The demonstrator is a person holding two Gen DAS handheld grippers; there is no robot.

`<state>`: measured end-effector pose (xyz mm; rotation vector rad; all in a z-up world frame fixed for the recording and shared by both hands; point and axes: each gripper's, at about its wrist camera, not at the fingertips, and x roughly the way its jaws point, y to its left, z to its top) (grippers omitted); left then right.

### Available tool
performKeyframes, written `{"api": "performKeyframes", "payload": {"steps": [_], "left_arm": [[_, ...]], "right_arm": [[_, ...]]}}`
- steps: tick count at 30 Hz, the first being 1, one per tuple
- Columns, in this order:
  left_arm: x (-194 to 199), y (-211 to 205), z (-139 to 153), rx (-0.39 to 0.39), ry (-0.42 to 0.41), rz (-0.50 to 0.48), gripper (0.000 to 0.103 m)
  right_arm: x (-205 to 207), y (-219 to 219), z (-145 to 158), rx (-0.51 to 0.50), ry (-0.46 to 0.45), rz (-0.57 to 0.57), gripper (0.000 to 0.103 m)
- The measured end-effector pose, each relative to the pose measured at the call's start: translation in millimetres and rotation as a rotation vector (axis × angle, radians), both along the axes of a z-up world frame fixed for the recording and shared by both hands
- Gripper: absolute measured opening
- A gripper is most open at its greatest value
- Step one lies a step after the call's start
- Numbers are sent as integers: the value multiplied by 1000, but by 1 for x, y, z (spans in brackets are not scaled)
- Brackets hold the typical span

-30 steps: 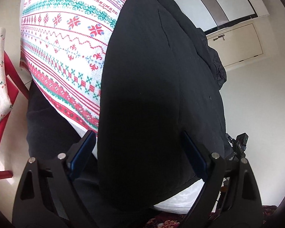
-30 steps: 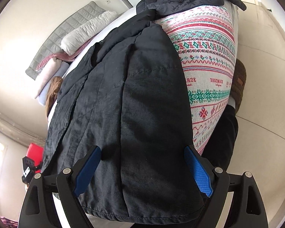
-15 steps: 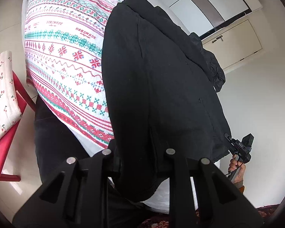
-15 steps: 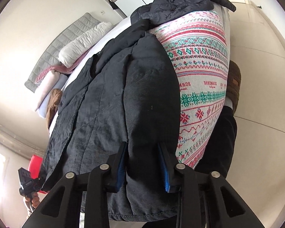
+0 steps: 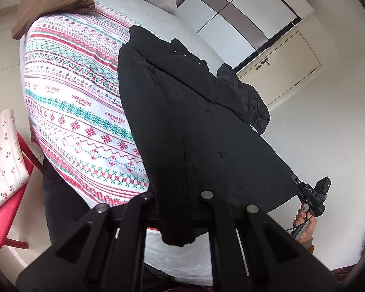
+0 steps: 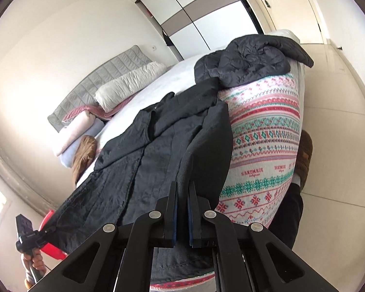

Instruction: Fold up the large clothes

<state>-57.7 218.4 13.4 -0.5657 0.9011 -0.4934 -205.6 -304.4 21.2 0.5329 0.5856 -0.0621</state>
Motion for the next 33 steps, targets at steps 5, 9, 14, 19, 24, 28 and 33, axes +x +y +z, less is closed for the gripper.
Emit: {"api": "performKeyframes", "payload": {"steps": [5,9,14,19,24,28,33], "left_arm": [[-8,-6,26,33,-79,-35,9],[-6,-10,21,96,-89,-32,10],[-8,-6,0,105,-35,-14,11],[-11,-2,-7,105,-2,-5,11],[-11,-3,-9,115,12,-11,12],[-9,-2,-16,123,44,-13,12],[-9,0,-26,119,83,-11,13]], "right_arm": [[-16,6,44,-17,-120,56,1],[-20,-5,53,-53,-114,30,6],[-10,-40,-2,55,21,-45,81],[6,-59,-73,166,151,-25,81],[15,-74,-121,363,180,21,81],[16,-71,-140,486,184,82,81],[1,-62,-137,478,181,92,45]]}}
